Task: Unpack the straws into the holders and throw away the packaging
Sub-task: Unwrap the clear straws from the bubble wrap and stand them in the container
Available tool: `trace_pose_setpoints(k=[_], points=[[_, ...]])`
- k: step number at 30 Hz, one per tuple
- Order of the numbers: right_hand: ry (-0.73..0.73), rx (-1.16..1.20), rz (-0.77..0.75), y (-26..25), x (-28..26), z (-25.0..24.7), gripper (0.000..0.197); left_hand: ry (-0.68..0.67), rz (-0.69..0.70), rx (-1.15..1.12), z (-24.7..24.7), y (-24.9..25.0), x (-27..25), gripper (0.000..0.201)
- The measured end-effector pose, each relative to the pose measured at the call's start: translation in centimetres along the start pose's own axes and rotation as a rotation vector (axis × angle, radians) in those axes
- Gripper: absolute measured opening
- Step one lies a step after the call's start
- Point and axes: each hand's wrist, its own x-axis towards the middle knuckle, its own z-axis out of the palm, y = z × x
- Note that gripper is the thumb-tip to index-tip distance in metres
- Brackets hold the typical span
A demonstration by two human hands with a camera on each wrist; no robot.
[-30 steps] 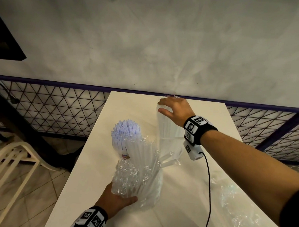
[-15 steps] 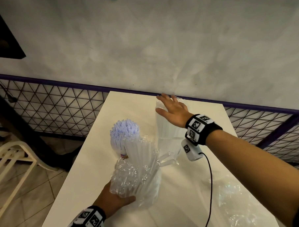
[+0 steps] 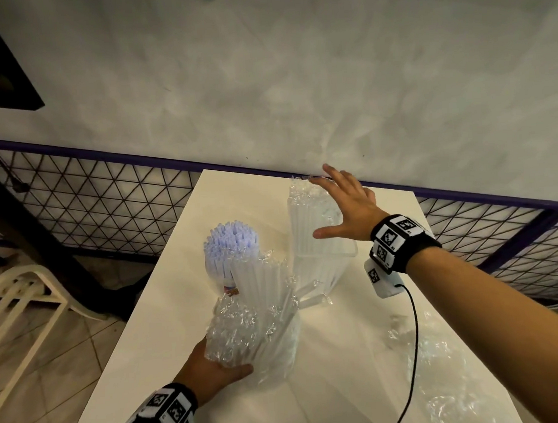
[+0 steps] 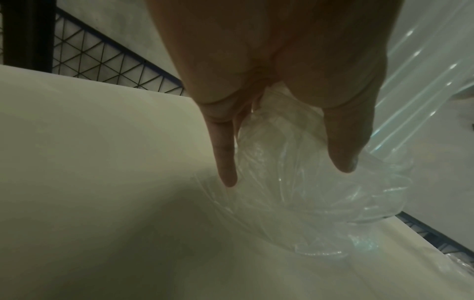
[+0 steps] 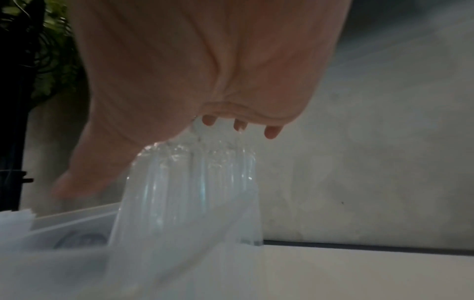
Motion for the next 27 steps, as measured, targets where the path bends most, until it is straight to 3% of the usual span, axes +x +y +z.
trace_pose_setpoints(k=[4,10,15,18,20,21,24,27], points=[[0.05,-0.047,-0.003,0.4,0.2,0.6,0.107,0.009,-0.042,0.023,0.1,-0.5,0.2,0.061],[-0.061,0.014,0.017,0.1,1.7,1.1,0.095,0.029,-0.11,0.002,0.1,-1.1,0.5,0.062],[-0.077,-0.099,0.062,-0.1,1.9,1.2,0.079,0.015,-0.107,0.001,0.1,-1.3,0.4,0.059],[0.04,-0.104,0.048,-2.0,1.4,0.4,0.068,0.005,-0.107,0.002,0.0,-1.3,0.5,0.058],[0.172,0.014,-0.057,-4.7,1.1,-0.6,0.055,-0.005,-0.077,0.009,0.0,-1.2,0.5,0.061],[0.168,0.112,-0.13,-6.3,0.9,-1.1,0.05,-0.007,-0.059,0.01,0.1,-1.2,0.5,0.066],[-0.106,0.34,-0.295,-10.7,-0.3,-1.5,0.042,-0.034,-0.033,-0.009,0.2,-0.8,0.3,0.075],[-0.381,0.296,-0.337,-12.8,-1.8,0.7,0.062,-0.094,-0.022,0.06,0.2,-0.2,-0.4,0.082]])
